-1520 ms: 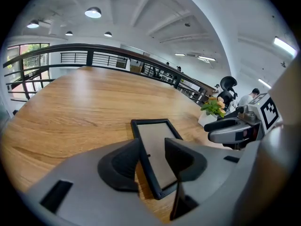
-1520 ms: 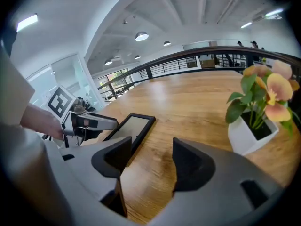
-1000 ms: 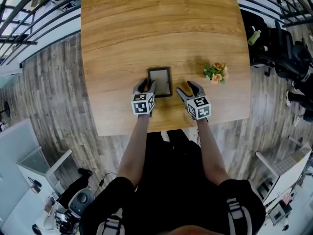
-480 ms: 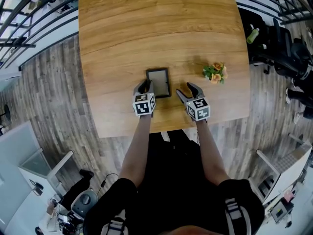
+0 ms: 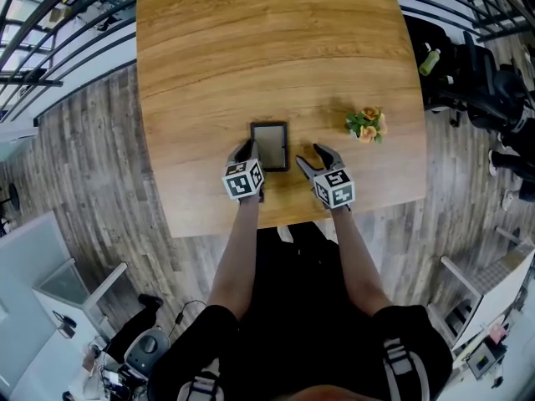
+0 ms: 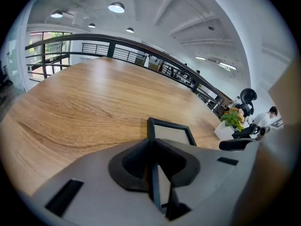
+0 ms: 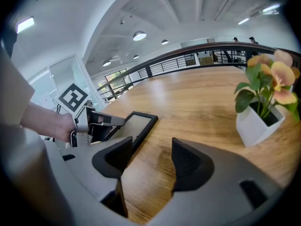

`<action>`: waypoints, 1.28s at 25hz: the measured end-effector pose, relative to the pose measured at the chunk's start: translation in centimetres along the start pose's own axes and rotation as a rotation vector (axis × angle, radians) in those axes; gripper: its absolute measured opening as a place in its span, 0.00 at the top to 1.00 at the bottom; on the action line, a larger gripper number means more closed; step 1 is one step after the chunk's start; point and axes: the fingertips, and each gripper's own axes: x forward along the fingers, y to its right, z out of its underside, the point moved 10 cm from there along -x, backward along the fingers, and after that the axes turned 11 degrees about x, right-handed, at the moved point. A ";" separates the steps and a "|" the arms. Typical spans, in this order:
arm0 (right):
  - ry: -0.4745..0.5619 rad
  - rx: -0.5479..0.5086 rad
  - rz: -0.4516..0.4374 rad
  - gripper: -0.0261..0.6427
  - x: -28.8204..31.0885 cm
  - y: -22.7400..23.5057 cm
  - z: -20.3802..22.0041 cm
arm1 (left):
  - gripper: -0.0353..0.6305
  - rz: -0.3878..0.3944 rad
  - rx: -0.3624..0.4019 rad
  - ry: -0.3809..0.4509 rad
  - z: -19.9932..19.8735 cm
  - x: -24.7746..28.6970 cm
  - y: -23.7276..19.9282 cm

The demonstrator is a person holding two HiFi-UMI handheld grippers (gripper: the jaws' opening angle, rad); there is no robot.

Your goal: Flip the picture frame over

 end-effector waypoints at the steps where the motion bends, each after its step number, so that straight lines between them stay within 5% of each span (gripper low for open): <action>1: 0.001 -0.001 -0.002 0.55 0.0 -0.1 0.0 | 0.85 -0.003 -0.006 0.002 0.0 -0.1 -0.1; 9: 0.007 0.006 -0.011 0.55 -0.1 -1.1 0.1 | 0.86 0.001 -0.091 0.022 0.3 -0.8 -0.6; 13: 0.026 0.070 -0.115 0.65 -0.1 -1.8 0.2 | 0.86 0.031 -0.118 0.074 -0.3 -1.9 -0.2; 32: 0.088 0.313 -0.348 0.66 -1.0 -3.0 -1.3 | 0.86 0.060 -0.144 0.226 -2.9 -7.0 1.9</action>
